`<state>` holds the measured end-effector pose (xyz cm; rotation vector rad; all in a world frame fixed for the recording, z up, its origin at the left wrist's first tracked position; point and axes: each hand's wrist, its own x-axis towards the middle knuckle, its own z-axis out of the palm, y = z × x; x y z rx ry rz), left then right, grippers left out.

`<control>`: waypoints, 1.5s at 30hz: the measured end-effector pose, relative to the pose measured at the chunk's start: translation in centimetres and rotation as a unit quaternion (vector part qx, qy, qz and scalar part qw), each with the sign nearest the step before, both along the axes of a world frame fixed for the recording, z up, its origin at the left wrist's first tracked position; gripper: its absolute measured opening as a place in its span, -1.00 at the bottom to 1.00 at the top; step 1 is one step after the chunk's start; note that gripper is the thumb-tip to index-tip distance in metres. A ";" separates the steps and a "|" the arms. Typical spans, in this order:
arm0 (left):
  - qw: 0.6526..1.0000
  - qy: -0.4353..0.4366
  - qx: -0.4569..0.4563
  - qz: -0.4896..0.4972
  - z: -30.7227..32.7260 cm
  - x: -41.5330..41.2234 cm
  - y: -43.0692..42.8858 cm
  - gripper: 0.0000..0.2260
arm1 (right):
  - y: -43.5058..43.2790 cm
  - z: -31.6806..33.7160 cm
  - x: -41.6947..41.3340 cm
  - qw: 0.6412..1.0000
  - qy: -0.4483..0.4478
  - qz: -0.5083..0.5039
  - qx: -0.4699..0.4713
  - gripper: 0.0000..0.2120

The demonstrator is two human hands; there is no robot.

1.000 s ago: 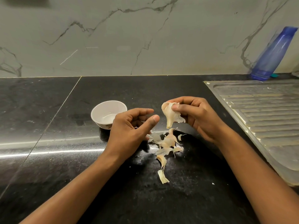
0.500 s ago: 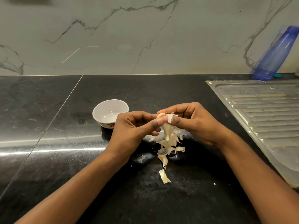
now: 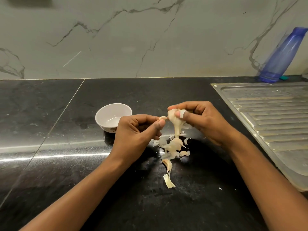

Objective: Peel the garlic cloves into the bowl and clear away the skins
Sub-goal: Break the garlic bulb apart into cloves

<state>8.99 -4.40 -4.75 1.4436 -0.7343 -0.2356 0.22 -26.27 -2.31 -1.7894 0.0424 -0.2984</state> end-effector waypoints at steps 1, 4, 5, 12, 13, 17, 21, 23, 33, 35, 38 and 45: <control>1.000 -0.012 0.007 -0.001 0.0 -0.1 0.1 -0.89 | -0.3 0.0 0.1 0.999 -0.007 -0.029 0.013 -0.76; 0.995 -0.075 0.053 -0.032 0.0 -0.2 0.3 -0.90 | -0.8 -0.2 0.3 0.997 -0.009 -0.071 0.033 -0.77; 0.990 -0.108 0.078 -0.049 0.0 -0.3 0.4 -0.90 | -0.7 -0.2 0.4 0.996 -0.008 -0.078 0.034 -0.77; 0.956 -0.216 0.177 -0.087 -0.6 -1.0 0.1 -0.81 | -0.4 -0.1 0.4 0.995 -0.002 -0.100 0.012 -0.82; 0.953 -0.225 0.187 -0.079 -0.7 -1.0 0.1 -0.80 | -0.4 -0.1 0.4 0.995 -0.002 -0.100 0.011 -0.83; 0.944 -0.237 0.215 -0.076 -0.5 -1.1 -0.1 -0.69 | -0.2 0.0 0.4 0.996 -0.010 -0.090 0.024 -0.83; 0.958 -0.222 0.171 -0.066 0.2 -0.6 0.3 -0.72 | -0.1 -0.1 0.4 0.996 -0.013 -0.078 0.039 -0.79; 0.963 -0.217 0.157 -0.034 0.3 -0.2 0.4 -0.81 | -0.1 0.0 0.4 0.996 -0.014 -0.069 0.050 -0.76; 0.997 -0.047 0.049 0.022 0.4 0.1 -0.1 -0.70 | 0.7 0.1 0.1 0.998 0.000 0.028 0.050 -0.62; 0.999 -0.024 0.032 -0.006 0.6 0.0 -0.1 -0.71 | 1.0 0.2 0.0 0.998 -0.003 0.040 0.053 -0.62; 0.999 -0.013 0.022 -0.028 0.9 -0.2 0.1 -0.70 | 1.1 0.3 -0.1 0.997 0.009 0.052 0.056 -0.65; 0.998 0.043 -0.003 -0.048 1.2 -0.3 0.3 -0.74 | 1.3 0.2 -0.2 0.996 0.013 0.071 0.043 -0.63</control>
